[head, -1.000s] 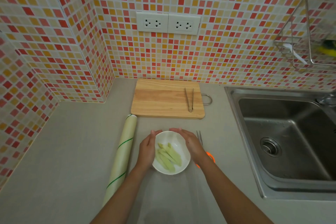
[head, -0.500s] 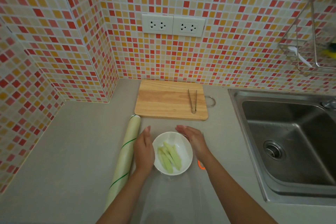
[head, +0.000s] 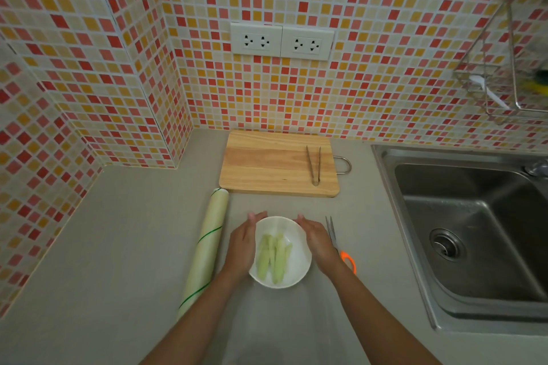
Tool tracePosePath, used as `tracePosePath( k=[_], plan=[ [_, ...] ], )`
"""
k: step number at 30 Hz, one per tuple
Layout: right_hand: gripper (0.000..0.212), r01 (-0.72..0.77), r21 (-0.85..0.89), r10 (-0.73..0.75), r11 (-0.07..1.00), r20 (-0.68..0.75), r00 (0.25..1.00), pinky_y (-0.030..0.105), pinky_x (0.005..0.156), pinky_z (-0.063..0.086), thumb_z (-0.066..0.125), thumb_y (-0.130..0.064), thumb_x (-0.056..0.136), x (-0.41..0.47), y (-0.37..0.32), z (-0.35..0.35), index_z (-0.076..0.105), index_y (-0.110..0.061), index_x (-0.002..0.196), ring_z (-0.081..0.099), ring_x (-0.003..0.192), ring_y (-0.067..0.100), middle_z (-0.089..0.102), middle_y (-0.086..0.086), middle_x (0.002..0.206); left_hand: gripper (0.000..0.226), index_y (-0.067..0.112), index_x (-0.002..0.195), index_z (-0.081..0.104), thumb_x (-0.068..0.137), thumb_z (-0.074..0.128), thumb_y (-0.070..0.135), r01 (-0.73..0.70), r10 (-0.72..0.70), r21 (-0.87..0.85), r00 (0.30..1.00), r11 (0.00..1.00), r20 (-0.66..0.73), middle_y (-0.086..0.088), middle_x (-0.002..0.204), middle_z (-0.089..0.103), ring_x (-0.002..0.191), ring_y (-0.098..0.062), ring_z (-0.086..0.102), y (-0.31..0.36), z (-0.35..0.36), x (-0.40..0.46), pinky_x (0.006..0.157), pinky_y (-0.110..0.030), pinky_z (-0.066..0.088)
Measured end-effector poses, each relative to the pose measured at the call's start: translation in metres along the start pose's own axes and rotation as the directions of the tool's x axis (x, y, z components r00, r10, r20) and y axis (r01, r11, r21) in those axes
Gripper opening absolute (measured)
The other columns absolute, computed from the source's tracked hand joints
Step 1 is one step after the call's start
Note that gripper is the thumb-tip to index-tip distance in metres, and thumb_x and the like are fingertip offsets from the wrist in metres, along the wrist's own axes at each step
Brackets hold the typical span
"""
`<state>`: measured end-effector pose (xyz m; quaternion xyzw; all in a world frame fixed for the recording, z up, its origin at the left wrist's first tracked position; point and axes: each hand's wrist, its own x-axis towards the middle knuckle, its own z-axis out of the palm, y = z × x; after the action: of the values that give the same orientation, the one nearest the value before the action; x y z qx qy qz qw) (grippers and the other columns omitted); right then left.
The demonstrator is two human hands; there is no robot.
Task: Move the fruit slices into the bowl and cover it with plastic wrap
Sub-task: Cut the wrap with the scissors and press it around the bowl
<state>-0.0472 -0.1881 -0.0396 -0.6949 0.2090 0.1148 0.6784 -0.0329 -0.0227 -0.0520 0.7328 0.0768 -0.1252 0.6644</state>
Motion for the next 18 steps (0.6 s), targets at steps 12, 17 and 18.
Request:
tracePosePath(
  k=[12,17,18],
  plan=[
    [0.028,0.075,0.024,-0.075,0.997,-0.027,0.997,0.021,0.072,0.052,0.044,-0.019,0.1,-0.001,0.004,0.005,0.071,-0.012,0.101,0.066,0.086,0.018,0.071,0.008,0.094,0.05,0.017,0.147,0.035,0.102,0.03,0.036,-0.02,-0.045,-0.154,0.914,0.988,-0.403,0.012,0.145,0.037,0.135,-0.003,0.034,-0.012,0.035,-0.072,0.109,-0.021,0.025],
    [0.029,0.037,0.213,-0.001,0.976,-0.167,0.986,0.022,0.067,0.052,0.039,-0.017,0.101,-0.008,0.012,0.013,0.068,-0.012,0.102,0.064,0.085,0.019,0.069,0.005,0.091,0.042,0.023,0.14,0.044,0.104,0.024,0.032,-0.013,-0.119,-0.295,0.898,0.955,-0.425,0.006,0.139,0.048,0.129,-0.012,0.044,-0.015,0.044,-0.057,0.107,-0.028,0.035],
    [0.029,0.022,0.24,0.025,0.971,-0.188,0.982,0.024,0.07,0.051,0.039,-0.017,0.101,-0.009,0.015,0.013,0.067,-0.011,0.104,0.063,0.087,0.019,0.069,0.004,0.092,0.041,0.022,0.136,0.049,0.105,0.024,0.03,-0.025,-0.117,-0.322,0.902,0.946,-0.415,0.003,0.134,0.053,0.125,-0.014,0.048,-0.013,0.043,-0.051,0.103,-0.028,0.039]
  ],
)
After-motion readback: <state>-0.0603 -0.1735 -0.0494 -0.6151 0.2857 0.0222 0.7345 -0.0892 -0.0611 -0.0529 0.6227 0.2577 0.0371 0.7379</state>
